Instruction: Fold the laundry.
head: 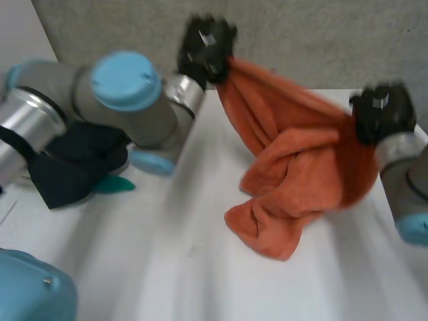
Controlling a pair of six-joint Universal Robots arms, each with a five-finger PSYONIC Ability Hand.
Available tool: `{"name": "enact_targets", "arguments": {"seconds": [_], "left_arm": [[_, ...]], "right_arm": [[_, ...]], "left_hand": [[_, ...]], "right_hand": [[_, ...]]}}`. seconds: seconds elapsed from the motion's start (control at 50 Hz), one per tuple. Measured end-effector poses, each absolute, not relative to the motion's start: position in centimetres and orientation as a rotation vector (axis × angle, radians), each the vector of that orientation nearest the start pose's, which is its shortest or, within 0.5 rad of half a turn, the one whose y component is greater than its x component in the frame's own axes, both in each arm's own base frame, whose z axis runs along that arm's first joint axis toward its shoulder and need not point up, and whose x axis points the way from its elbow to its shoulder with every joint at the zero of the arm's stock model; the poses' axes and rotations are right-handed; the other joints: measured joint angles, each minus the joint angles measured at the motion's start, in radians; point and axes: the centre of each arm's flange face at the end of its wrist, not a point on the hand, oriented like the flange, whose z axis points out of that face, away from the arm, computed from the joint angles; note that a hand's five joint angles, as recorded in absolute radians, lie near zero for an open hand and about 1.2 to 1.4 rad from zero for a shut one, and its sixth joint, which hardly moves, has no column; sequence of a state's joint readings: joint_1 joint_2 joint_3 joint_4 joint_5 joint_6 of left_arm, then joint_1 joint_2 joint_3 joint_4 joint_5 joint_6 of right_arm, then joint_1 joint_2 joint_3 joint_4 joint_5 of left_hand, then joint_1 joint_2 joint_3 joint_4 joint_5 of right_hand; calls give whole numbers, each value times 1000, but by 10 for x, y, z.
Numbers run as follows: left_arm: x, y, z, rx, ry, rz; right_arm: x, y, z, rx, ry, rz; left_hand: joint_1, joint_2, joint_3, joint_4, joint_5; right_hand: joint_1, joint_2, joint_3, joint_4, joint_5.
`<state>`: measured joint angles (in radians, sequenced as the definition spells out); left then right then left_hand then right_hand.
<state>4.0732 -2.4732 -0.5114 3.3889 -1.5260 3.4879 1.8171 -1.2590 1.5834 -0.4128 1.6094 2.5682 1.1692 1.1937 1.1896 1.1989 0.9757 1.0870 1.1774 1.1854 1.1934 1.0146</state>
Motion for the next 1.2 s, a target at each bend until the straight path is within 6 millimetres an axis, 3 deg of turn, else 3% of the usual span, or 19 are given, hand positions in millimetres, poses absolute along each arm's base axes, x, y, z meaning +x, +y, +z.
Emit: {"name": "enact_targets", "arguments": {"seconds": [0.12,0.2,0.24,0.32,0.4,0.48,0.56,0.66,0.78,0.96,1.08,1.2], "left_arm": [[-375,-344,383,692,1294,-3029],[-345,-340,420,569,1154,-3072],[-333,-338,429,538,1129,-3070],[-311,-331,424,548,1198,-3008],[-295,-323,396,625,1354,-2909],[-283,-312,353,727,1539,-2790],[-274,-299,296,830,1749,-2637],[-264,-283,239,907,1933,-2466],[-258,-274,214,944,1996,-2360],[-248,-260,218,953,2014,-2303],[-243,-252,225,937,2021,-2307],[-241,-251,228,924,2018,-2315]], "right_arm": [[251,-337,358,-686,1511,-2987],[266,-323,406,-578,1219,-3096],[272,-317,414,-580,1175,-3094],[286,-302,397,-727,1299,-2978],[296,-279,351,-965,1565,-2730],[299,-249,296,-1156,1810,-2412],[297,-223,238,-1206,1995,-2104],[294,-212,191,-1154,2125,-1881],[283,-228,185,-1093,2206,-1807],[248,-273,226,-1086,2294,-1736],[230,-310,238,-1263,2287,-1696],[225,-348,222,-1511,2252,-1740]], "left_hand": [[0,1,1,0,0],[0,1,4,0,0],[0,1,4,0,0],[0,1,5,0,0],[0,3,5,1,0],[0,4,5,1,0],[0,4,5,1,0],[0,4,5,1,0],[0,4,5,1,0],[0,4,5,1,12],[0,4,5,1,12],[0,4,5,1,12]], "right_hand": [[0,0,3,1,3],[0,0,3,1,3],[0,0,3,1,3],[0,0,3,1,4],[0,0,4,2,5],[0,0,4,4,5],[-7,-32,-33,-35,-22],[-652,-734,-727,-732,-748],[-751,-843,-866,-872,-894],[-751,-846,-868,-871,-894],[-747,-842,-832,-847,-824],[-686,-790,-786,-795,-777]]}}
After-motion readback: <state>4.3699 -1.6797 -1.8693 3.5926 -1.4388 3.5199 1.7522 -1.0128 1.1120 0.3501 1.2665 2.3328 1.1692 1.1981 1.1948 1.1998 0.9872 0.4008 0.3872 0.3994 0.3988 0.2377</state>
